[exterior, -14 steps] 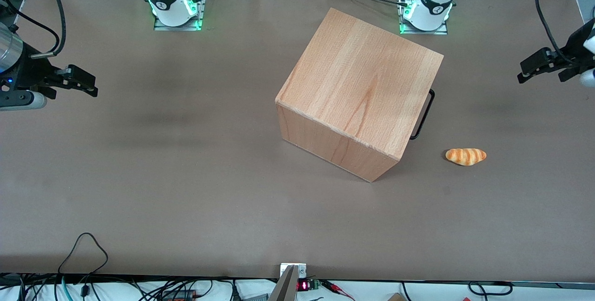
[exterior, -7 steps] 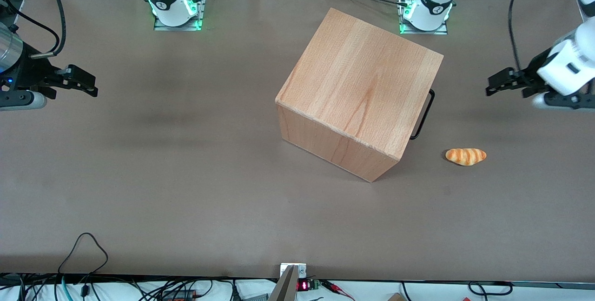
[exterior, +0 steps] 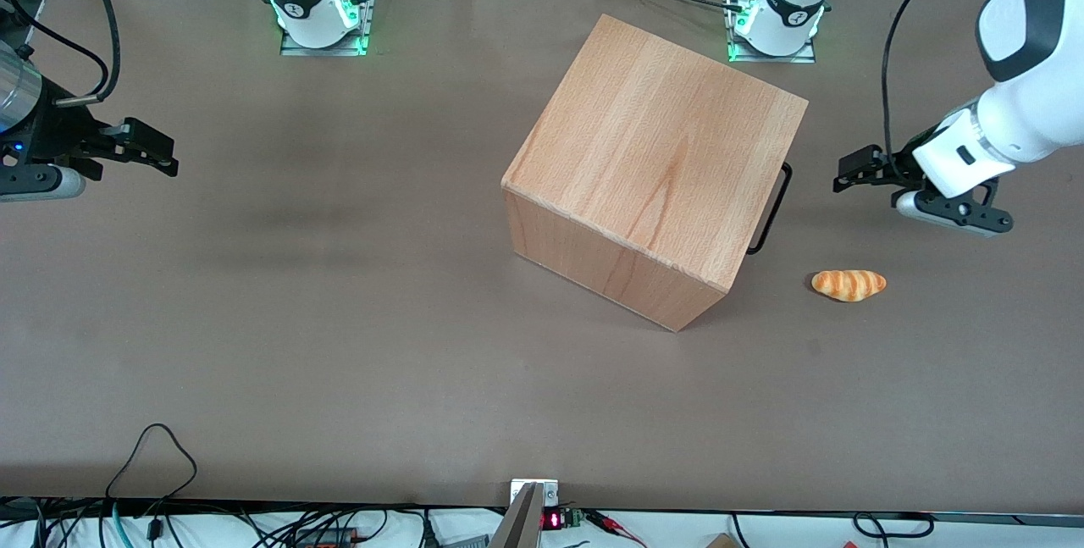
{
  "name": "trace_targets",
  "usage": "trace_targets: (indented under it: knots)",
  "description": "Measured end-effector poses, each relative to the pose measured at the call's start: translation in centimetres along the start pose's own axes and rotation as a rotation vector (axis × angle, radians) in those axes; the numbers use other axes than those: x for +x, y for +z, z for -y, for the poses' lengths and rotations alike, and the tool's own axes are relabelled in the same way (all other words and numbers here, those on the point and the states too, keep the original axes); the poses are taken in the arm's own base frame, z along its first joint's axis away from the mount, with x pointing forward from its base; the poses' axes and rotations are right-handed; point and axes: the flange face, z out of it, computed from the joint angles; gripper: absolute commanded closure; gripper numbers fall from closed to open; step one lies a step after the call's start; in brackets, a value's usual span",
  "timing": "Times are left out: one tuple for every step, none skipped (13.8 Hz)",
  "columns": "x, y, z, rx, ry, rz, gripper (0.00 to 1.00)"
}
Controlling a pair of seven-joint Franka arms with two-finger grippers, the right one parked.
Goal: Open top drawer with left arm
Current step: 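Move the left gripper toward the black drawer handle on the wooden cabinet, then lower the open left gripper around the black bar handle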
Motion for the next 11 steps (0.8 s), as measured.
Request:
trace_targets:
  knots:
    - [0.3,0.6,0.0,-0.008,0.015,-0.01,0.0]
    - [0.6,1.2,-0.1,-0.017,0.031,-0.018,0.0]
    - [0.8,1.9,-0.4,-0.026,0.045,-0.022,0.0]
    - [1.1,2.6,-0.7,-0.029,0.059,-0.024,0.0]
    - [1.4,3.2,-1.0,-0.028,0.076,-0.024,0.0]
    - [1.6,3.7,-1.2,-0.027,0.096,-0.02,0.0]
    - [1.7,4.1,-1.4,-0.027,0.111,-0.019,0.0]
    - [1.9,4.4,-1.6,-0.026,0.121,-0.017,0.0]
    - [1.9,4.6,-1.9,-0.027,0.129,-0.014,0.0]
    - [2.0,4.8,-2.3,-0.034,0.135,-0.013,0.0]
    - [2.1,5.0,-2.7,-0.045,0.139,-0.015,0.0]
